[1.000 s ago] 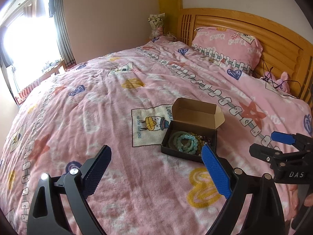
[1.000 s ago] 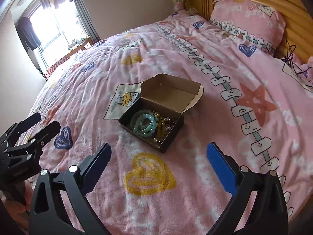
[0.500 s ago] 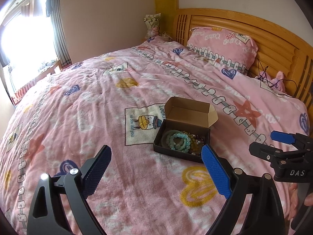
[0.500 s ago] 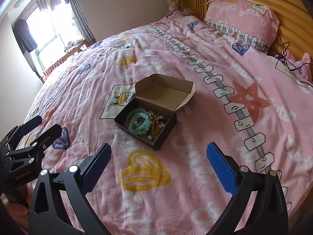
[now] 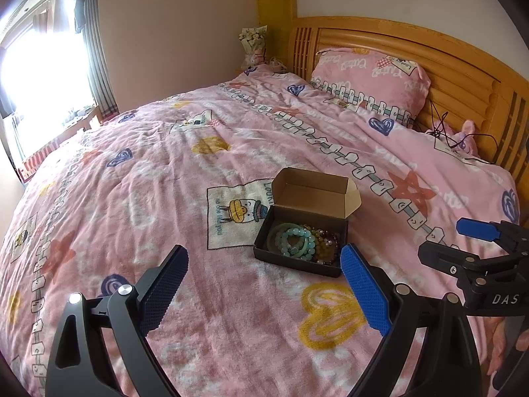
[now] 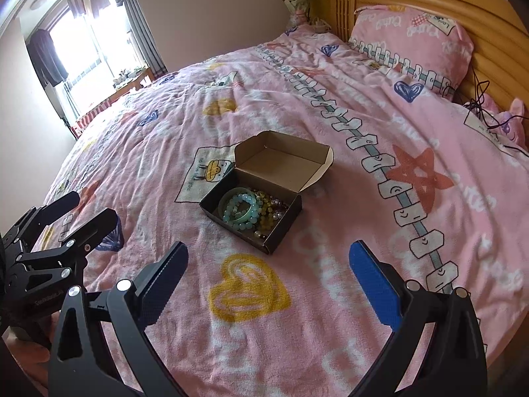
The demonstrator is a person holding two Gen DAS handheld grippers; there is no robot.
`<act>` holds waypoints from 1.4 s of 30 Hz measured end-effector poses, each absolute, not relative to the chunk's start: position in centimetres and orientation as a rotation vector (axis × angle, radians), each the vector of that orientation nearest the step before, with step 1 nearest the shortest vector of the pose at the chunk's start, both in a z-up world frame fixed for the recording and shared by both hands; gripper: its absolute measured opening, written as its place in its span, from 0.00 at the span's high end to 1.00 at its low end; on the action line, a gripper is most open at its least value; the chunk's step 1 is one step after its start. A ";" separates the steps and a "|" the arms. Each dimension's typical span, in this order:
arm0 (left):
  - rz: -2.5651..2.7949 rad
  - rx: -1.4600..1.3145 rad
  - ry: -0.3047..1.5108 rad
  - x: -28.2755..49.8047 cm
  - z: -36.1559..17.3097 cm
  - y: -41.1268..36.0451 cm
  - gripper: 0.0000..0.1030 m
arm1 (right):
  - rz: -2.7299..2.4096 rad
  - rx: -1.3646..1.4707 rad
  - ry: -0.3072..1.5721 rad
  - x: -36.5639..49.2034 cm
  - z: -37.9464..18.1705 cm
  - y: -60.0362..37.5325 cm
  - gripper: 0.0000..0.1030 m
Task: Organize jewelry
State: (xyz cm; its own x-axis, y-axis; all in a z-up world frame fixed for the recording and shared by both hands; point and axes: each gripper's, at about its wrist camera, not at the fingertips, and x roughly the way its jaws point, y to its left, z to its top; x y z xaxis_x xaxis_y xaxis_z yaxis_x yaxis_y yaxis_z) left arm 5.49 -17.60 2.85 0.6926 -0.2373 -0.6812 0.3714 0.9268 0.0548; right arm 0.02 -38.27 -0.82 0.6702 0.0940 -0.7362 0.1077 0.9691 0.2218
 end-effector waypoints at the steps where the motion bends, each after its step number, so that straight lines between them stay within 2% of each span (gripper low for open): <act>1: -0.342 0.194 0.731 5.5 2.8 -17.6 0.11 | -0.007 0.258 0.836 -0.1 -0.7 -38.3 0.07; 42: -0.362 0.203 0.735 5.0 3.8 -18.5 0.11 | -0.013 0.260 0.815 -1.4 0.8 -38.6 0.07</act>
State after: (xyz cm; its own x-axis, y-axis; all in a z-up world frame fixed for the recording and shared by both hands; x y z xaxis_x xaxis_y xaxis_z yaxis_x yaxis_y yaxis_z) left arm 4.97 -18.53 3.76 0.6838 -0.2504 -0.6854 0.3907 0.9189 0.0540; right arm -1.37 -38.59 0.79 0.6878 0.0879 -0.7205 0.1113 0.9681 0.2244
